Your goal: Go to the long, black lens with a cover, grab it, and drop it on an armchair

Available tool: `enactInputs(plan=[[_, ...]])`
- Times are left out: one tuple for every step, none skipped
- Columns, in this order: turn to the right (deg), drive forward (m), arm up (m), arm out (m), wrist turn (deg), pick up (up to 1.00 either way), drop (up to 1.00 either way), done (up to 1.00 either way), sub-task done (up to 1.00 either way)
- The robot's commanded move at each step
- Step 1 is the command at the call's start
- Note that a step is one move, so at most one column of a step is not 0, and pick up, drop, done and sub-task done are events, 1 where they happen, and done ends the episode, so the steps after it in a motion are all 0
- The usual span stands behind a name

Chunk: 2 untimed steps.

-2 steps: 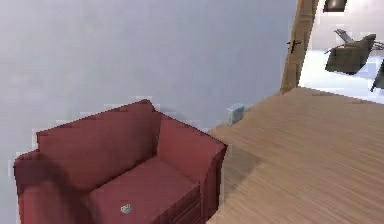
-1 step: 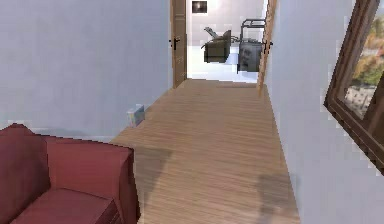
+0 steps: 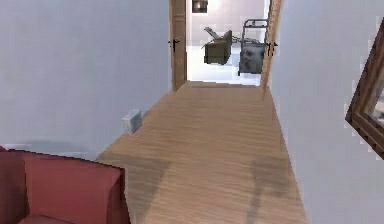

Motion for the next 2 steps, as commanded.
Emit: enactInputs(plan=[[6.0, 0.00, 0.00, 0.00, 0.0, 0.00, 0.00, 0.00, 0.00], [0.0, 1.00, 0.00, 0.00, 0.0, 0.00, 0.00, 0.00, 0.00]])
